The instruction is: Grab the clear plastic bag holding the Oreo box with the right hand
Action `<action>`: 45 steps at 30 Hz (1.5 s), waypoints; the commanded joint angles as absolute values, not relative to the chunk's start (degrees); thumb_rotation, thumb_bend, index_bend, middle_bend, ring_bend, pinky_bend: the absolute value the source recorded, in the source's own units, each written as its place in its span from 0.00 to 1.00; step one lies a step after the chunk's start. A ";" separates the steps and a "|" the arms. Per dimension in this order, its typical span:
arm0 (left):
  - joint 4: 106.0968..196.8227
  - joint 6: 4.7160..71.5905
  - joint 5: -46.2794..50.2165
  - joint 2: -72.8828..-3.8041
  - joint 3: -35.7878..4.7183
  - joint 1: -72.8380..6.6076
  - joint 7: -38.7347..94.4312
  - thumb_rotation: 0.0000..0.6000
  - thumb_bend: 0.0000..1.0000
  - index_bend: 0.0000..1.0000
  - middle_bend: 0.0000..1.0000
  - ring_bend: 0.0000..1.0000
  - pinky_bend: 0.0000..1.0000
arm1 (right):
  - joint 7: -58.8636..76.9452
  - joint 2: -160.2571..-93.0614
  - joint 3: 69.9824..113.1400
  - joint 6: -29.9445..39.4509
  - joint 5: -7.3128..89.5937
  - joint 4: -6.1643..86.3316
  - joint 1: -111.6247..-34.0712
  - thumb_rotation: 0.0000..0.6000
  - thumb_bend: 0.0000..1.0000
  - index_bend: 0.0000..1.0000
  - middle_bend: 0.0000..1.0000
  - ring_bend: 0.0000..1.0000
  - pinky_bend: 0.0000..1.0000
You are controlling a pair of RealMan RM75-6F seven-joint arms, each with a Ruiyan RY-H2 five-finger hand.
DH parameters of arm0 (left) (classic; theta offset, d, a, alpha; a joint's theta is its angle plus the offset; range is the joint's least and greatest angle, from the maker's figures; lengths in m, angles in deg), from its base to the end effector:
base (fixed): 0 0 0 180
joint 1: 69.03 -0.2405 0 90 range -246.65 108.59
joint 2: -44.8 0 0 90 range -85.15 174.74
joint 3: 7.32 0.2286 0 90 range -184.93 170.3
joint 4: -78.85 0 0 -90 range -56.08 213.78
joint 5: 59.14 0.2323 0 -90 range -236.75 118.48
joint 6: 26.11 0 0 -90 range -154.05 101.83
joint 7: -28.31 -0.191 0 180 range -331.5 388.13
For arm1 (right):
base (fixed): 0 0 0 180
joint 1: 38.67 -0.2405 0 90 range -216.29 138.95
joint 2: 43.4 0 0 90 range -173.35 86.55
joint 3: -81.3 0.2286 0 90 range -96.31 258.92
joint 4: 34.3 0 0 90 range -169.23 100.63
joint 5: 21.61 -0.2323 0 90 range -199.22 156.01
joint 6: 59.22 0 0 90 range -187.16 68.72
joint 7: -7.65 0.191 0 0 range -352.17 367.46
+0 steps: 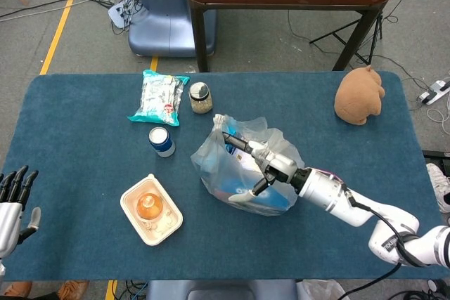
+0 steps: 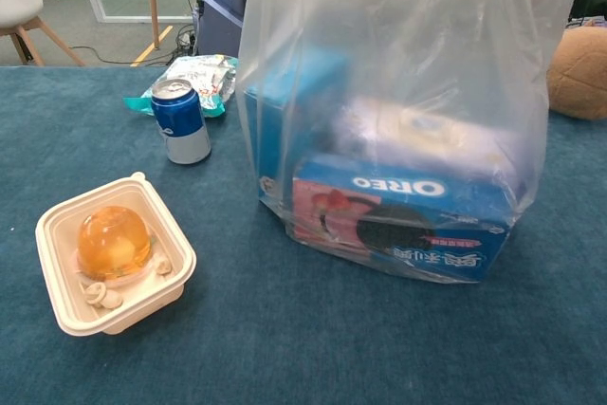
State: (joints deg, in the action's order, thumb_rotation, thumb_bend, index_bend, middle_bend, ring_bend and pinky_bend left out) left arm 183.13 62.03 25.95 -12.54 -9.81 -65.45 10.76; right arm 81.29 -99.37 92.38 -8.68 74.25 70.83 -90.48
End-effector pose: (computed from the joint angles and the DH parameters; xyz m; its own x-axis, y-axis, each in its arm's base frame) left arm -0.2655 0.2172 0.1498 0.5836 -0.0232 0.8117 0.8120 0.0236 -0.5831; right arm -0.0031 -0.3417 0.0575 -0.2674 -0.7888 0.5535 -0.7061 -0.2305 -0.6695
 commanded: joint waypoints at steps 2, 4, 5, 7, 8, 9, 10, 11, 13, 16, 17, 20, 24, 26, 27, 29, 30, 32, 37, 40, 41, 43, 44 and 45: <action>183.16 62.14 25.99 -12.55 -9.77 -65.56 10.75 1.00 0.45 0.00 0.00 0.00 0.00 | 85.11 -101.03 93.44 -8.00 72.61 69.34 -92.20 1.00 0.00 0.00 0.04 0.00 0.03; 183.24 62.22 25.95 -12.49 -9.82 -65.62 10.82 1.00 0.45 0.00 0.00 0.00 0.00 | 85.89 -101.85 93.71 -8.30 71.83 68.63 -92.88 1.00 0.00 0.00 0.05 0.00 0.03; 183.28 62.20 25.97 -12.47 -9.81 -65.61 10.80 1.00 0.46 0.00 0.00 0.00 0.00 | 86.35 -102.27 93.83 -8.35 71.55 68.41 -93.15 1.00 0.00 0.00 0.05 0.00 0.03; 183.31 62.23 26.04 -12.46 -9.80 -65.63 10.75 1.00 0.45 0.00 0.00 0.00 0.00 | 87.53 -103.02 93.97 -8.49 71.26 68.06 -93.73 1.00 0.00 0.00 0.06 0.00 0.03; 183.36 62.25 26.05 -12.47 -9.79 -65.66 10.69 1.00 0.45 0.00 0.00 0.00 0.00 | 88.34 -103.43 93.99 -8.66 71.26 67.84 -94.15 1.00 0.00 0.00 0.06 0.00 0.03; 183.38 62.28 26.05 -12.47 -9.79 -65.69 10.66 1.00 0.46 0.00 0.00 0.00 0.00 | 88.83 -103.74 93.95 -8.86 71.37 67.65 -94.50 1.00 0.00 0.00 0.07 0.00 0.03; 183.43 62.32 26.03 -12.47 -9.78 -65.73 10.66 1.00 0.46 0.00 0.00 0.00 0.00 | 89.43 -104.12 93.79 -9.26 71.65 67.40 -95.03 1.00 0.00 0.00 0.07 0.00 0.03; 183.47 62.36 26.06 -12.46 -9.79 -65.75 10.69 1.00 0.46 0.00 0.00 0.00 0.00 | 90.03 -104.41 93.70 -9.50 71.80 67.27 -95.41 1.00 0.00 0.00 0.07 0.00 0.03; 183.52 62.42 26.12 -12.41 -9.79 -65.78 10.72 1.00 0.45 0.00 0.00 0.00 0.00 | 91.60 -105.02 93.54 -10.00 72.02 67.01 -96.19 1.00 0.00 0.00 0.08 0.00 0.03; 183.66 62.58 26.23 -12.32 -9.75 -65.92 10.84 1.00 0.45 0.00 0.00 0.00 0.00 | 94.97 -106.37 93.48 -10.44 71.58 66.27 -97.32 1.00 0.00 0.00 0.10 0.00 0.03; 183.69 62.64 26.28 -12.31 -9.74 -65.96 10.86 1.00 0.45 0.00 0.00 0.00 0.00 | 96.07 -106.79 93.49 -10.71 71.25 66.05 -97.64 1.00 0.00 0.00 0.12 0.00 0.03; 183.81 62.79 26.46 -12.24 -9.69 -66.06 10.84 1.00 0.45 0.00 0.00 0.00 0.00 | 100.27 -108.25 93.62 -11.88 69.96 65.20 -98.78 1.00 0.00 0.00 0.18 0.02 0.05; 184.02 63.13 26.67 -12.11 -9.64 -66.27 10.84 1.00 0.45 0.00 0.00 0.00 0.00 | 109.37 -109.98 93.78 -12.23 69.41 64.31 -99.80 1.00 0.00 0.12 0.29 0.12 0.12; 184.11 63.33 26.69 -11.96 -9.65 -66.41 10.83 1.00 0.45 0.00 0.00 0.00 0.00 | 115.25 -110.52 93.45 -11.54 70.88 63.13 -100.30 1.00 0.00 0.19 0.34 0.17 0.16; 184.14 63.40 26.67 -11.89 -9.65 -66.48 10.82 1.00 0.45 0.00 0.00 0.00 0.00 | 117.17 -110.73 93.24 -11.07 71.69 62.37 -100.51 1.00 0.00 0.22 0.35 0.18 0.18; 184.23 63.54 26.68 -11.77 -9.63 -66.61 10.87 1.00 0.45 0.00 0.00 0.00 0.00 | 121.04 -111.11 92.64 -9.72 73.40 60.64 -100.88 1.00 0.00 0.27 0.38 0.21 0.20; 184.24 63.63 26.70 -11.73 -9.61 -66.68 10.90 1.00 0.45 0.00 0.00 0.00 0.00 | 122.59 -111.20 92.37 -9.15 73.94 60.00 -101.01 1.00 0.00 0.29 0.40 0.23 0.22; 184.25 63.72 26.65 -11.68 -9.58 -66.82 10.90 1.00 0.45 0.00 0.00 0.00 0.00 | 127.29 -111.22 91.69 -7.43 75.25 58.90 -101.21 1.00 0.00 0.32 0.43 0.27 0.25; 184.34 63.64 26.73 -11.69 -9.62 -66.79 10.83 1.00 0.45 0.00 0.00 0.00 0.00 | 137.79 -110.43 89.30 -2.39 79.26 55.75 -101.57 1.00 0.00 0.41 0.51 0.37 0.36; 184.37 63.51 26.92 -11.80 -9.65 -66.67 10.72 1.00 0.45 0.00 0.00 0.00 0.00 | 145.14 -109.40 87.64 2.20 81.70 53.69 -101.51 1.00 0.02 0.47 0.56 0.42 0.44; 184.39 63.45 26.96 -11.83 -9.63 -66.64 10.62 1.00 0.45 0.00 0.00 0.00 0.00 | 146.73 -109.06 87.15 3.47 82.40 53.07 -101.47 1.00 0.03 0.49 0.58 0.44 0.47; 184.47 63.34 27.02 -11.89 -9.58 -66.61 10.41 1.00 0.45 0.00 0.00 0.00 0.00 | 149.06 -108.31 86.21 5.67 83.50 52.03 -101.35 1.00 0.04 0.52 0.61 0.51 0.56; 184.51 63.31 27.02 -11.93 -9.61 -66.59 10.31 1.00 0.45 0.00 0.00 0.00 0.00 | 150.18 -107.72 85.62 6.89 83.96 51.64 -101.22 1.00 0.04 0.54 0.63 0.53 0.59; 184.54 63.32 27.05 -11.97 -9.61 -66.59 10.23 1.00 0.45 0.00 0.00 0.00 0.00 | 151.00 -107.21 85.18 7.61 84.09 51.56 -101.08 1.00 0.04 0.56 0.65 0.57 0.63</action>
State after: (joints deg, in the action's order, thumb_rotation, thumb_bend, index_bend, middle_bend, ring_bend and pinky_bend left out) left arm 184.53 63.33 27.04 -11.96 -9.61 -66.59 10.23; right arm 148.72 -108.55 86.78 5.27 82.50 53.01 -101.23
